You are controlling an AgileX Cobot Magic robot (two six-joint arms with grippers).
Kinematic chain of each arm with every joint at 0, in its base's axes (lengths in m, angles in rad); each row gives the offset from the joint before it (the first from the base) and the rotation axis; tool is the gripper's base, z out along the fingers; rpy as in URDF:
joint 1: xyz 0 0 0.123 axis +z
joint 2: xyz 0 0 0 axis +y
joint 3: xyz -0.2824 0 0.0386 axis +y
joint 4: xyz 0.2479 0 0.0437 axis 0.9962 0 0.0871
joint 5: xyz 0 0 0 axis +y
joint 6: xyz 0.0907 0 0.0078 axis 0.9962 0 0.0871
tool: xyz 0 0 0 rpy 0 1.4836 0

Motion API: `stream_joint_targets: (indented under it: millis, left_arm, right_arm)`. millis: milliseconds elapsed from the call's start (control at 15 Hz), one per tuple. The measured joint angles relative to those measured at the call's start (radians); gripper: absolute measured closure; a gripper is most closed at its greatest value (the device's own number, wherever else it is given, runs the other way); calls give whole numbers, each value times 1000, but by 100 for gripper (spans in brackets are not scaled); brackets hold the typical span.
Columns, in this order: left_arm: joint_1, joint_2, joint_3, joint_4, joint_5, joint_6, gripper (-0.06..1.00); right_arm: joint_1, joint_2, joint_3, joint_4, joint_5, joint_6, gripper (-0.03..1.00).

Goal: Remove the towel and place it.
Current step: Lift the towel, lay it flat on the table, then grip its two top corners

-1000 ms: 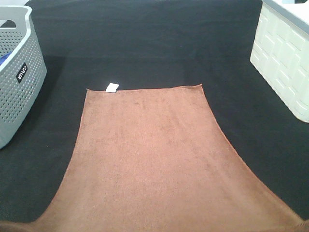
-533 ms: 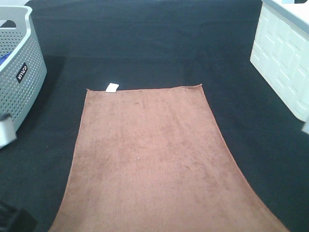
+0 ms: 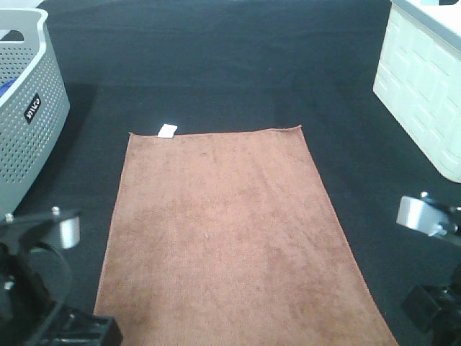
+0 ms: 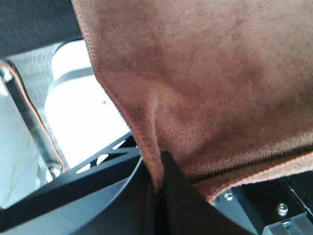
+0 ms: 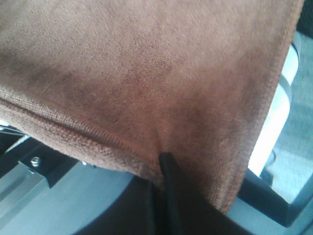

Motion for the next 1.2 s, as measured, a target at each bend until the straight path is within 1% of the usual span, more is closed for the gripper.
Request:
stream_joint_targets:
  millis: [133, 400, 800, 1200]
  left_arm:
    - [0, 44, 4, -45, 0, 0, 94]
    - [0, 81, 5, -72, 11, 2, 94]
    - [0, 83, 7, -78, 20, -6, 94]
    - [0, 83, 8, -63, 34, -8, 91]
  right_arm:
    - [0, 34, 0, -19, 0, -5, 97]
    - [0, 71, 0, -16, 0, -35, 97]
    - [-1, 72, 0, -4, 0, -60, 97]
    - [-1, 72, 0, 14, 0, -86, 97]
